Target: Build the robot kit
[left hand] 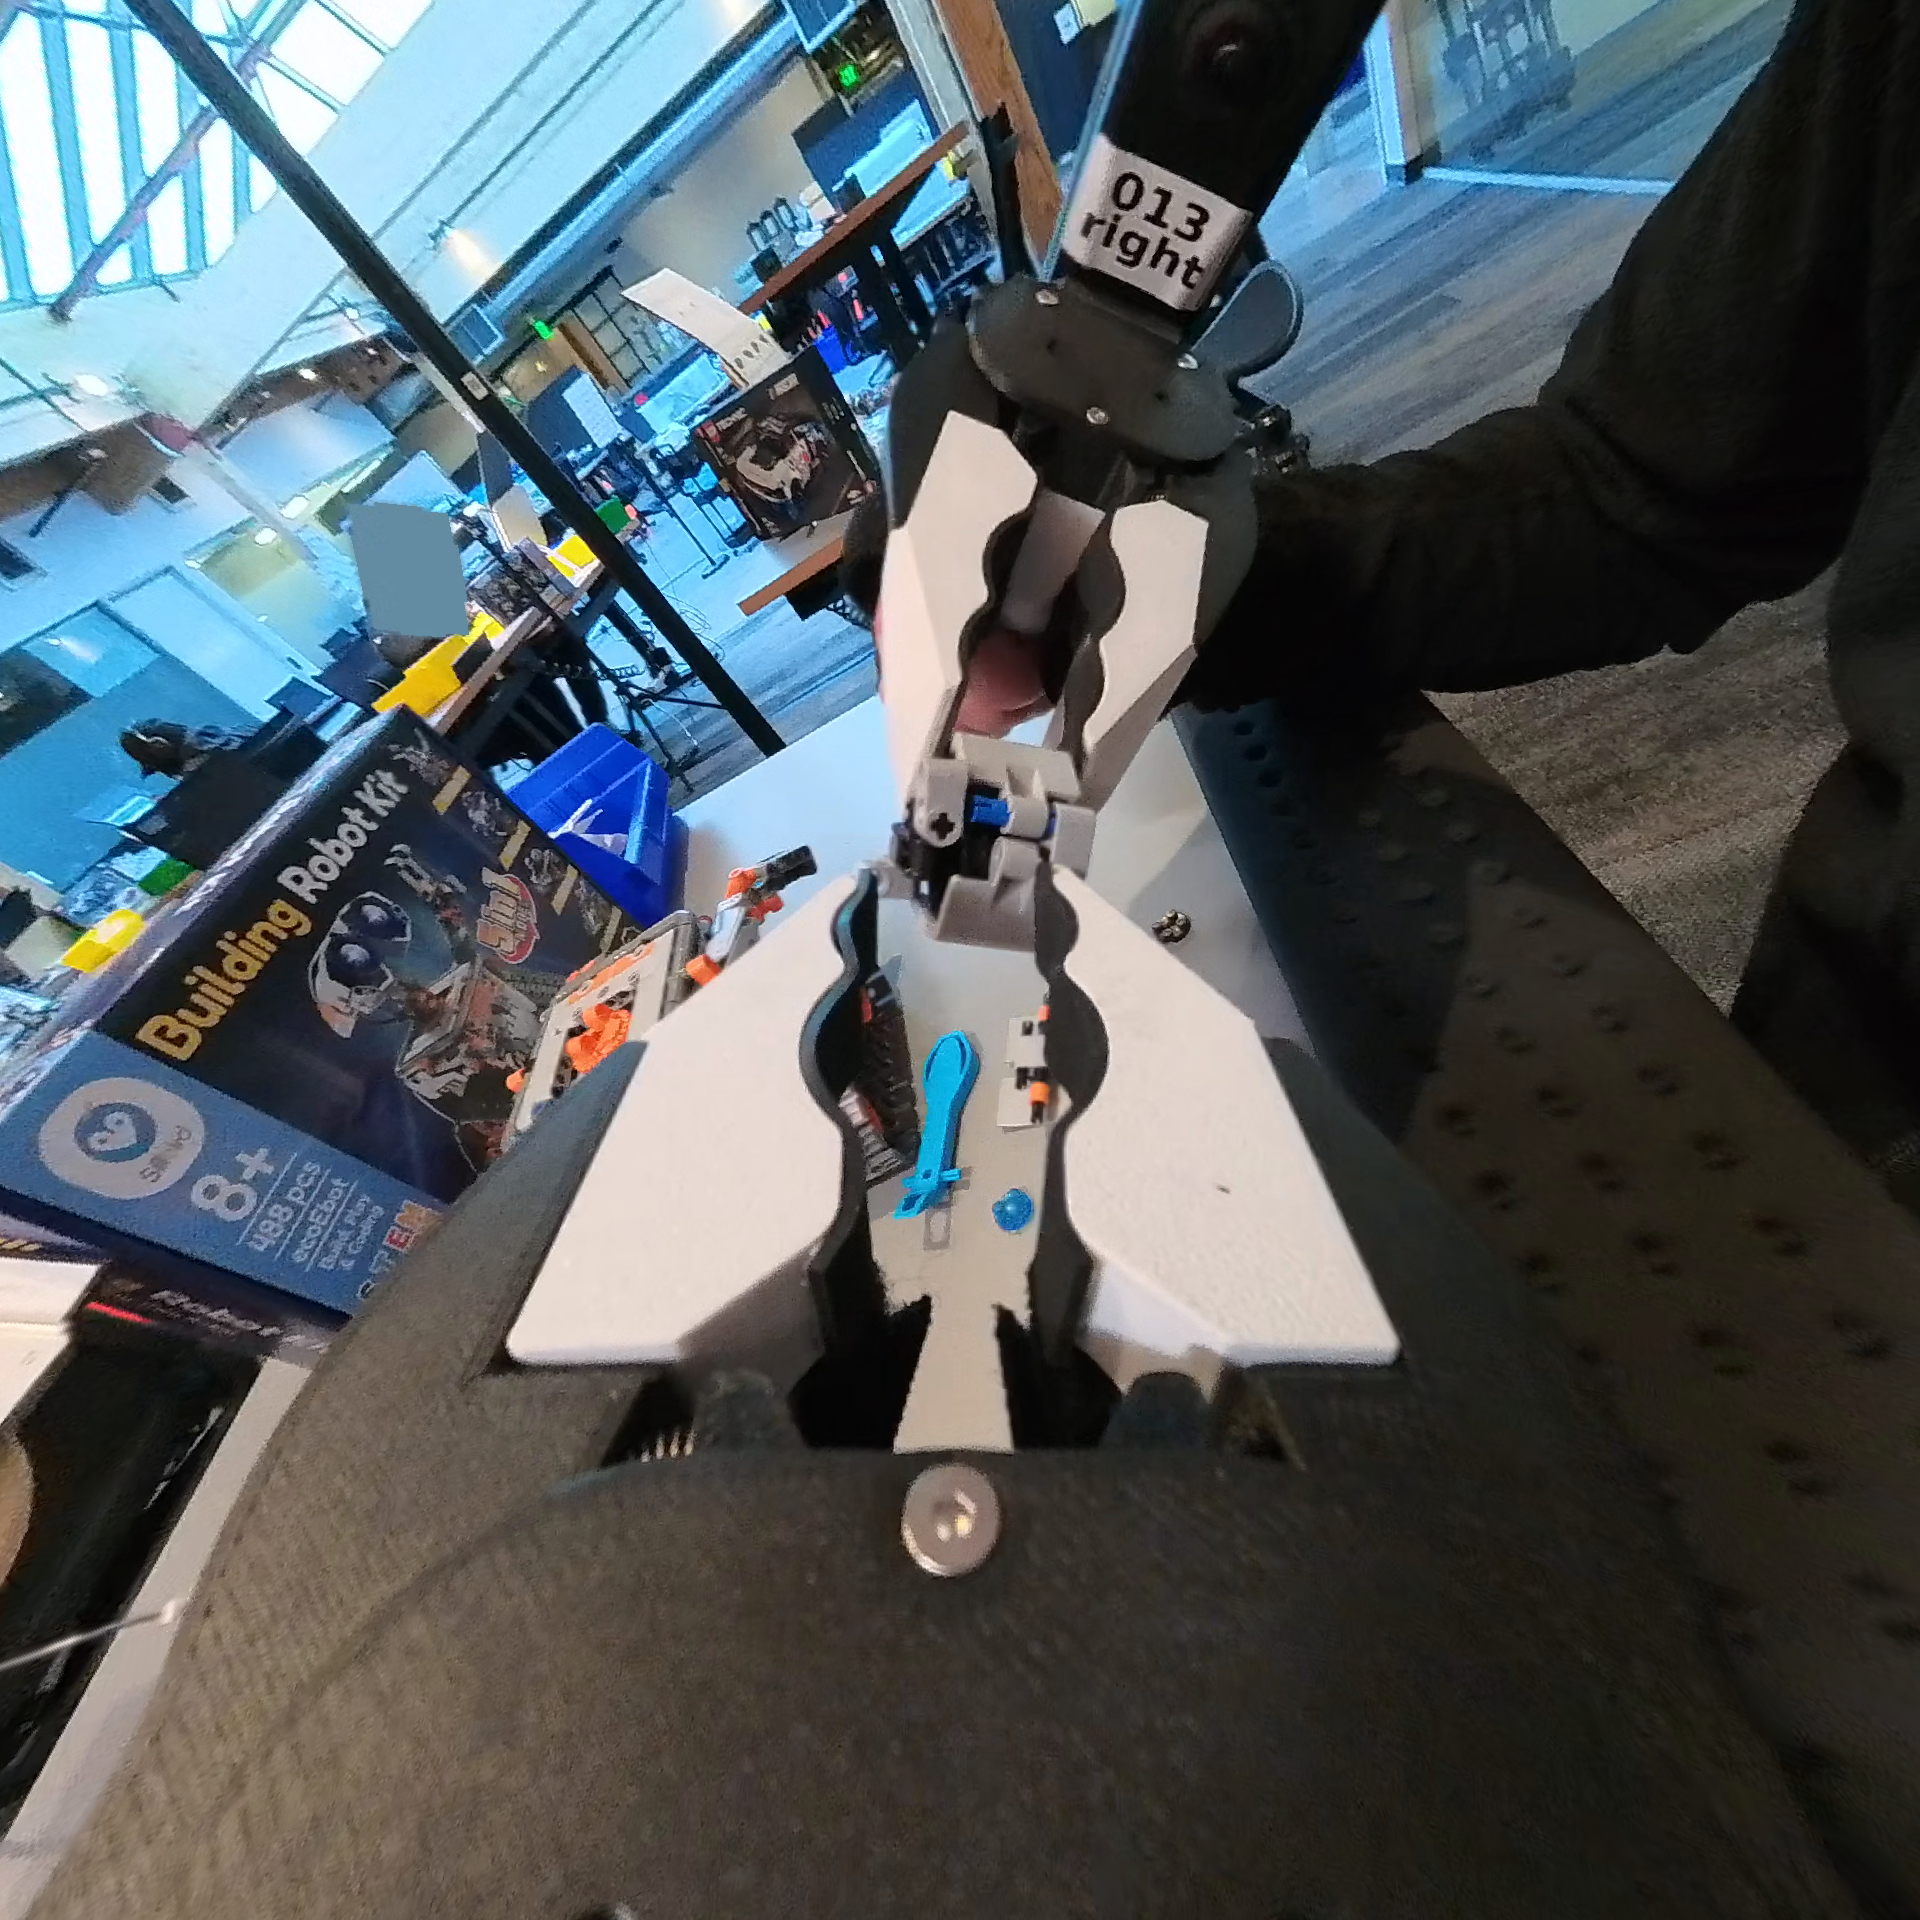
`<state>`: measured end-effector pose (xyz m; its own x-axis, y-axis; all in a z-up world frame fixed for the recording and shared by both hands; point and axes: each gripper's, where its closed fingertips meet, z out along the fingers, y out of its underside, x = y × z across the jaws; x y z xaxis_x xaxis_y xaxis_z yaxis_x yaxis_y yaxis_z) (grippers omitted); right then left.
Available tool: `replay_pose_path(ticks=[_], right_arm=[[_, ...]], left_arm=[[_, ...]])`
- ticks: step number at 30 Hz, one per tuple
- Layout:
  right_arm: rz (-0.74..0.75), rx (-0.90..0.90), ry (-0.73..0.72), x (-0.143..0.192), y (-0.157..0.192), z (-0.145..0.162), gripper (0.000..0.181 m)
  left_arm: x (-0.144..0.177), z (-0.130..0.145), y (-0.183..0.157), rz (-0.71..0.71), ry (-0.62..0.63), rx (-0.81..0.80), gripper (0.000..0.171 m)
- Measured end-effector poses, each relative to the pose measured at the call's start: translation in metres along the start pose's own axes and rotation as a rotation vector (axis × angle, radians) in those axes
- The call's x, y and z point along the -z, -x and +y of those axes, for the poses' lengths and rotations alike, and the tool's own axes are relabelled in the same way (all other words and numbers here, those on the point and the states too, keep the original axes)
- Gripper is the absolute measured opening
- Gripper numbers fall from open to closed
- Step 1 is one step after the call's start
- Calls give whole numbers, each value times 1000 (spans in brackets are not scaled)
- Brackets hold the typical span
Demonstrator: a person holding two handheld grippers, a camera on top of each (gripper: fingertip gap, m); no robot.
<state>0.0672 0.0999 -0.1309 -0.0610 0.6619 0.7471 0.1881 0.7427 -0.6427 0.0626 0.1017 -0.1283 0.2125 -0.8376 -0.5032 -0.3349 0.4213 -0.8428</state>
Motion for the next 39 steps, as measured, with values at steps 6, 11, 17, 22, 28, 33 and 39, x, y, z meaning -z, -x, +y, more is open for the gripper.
replay_pose_path(ticks=[6,11,17,22,28,33,39], right_arm=[[-31,-110,-65,-3,-1,-2,23],[-63,-281,-189,3,-11,-5,23],[-90,-443,-336,11,-23,-10,23],[-108,-491,-330,3,-21,-5,23],[-104,-536,-342,1,-24,-3,23],[-58,-480,-325,6,-28,-3,23],[-37,-340,-261,6,-21,-7,23]], left_arm=[[-5,0,-5,-4,18,-38,48],[-5,1,-1,-6,4,22,60],[-19,10,-3,-7,40,65,56],[-29,11,2,-62,19,86,36],[-24,11,10,-65,-31,151,25],[-18,1,13,-97,-51,113,32],[-17,-2,10,-116,-45,15,24]])
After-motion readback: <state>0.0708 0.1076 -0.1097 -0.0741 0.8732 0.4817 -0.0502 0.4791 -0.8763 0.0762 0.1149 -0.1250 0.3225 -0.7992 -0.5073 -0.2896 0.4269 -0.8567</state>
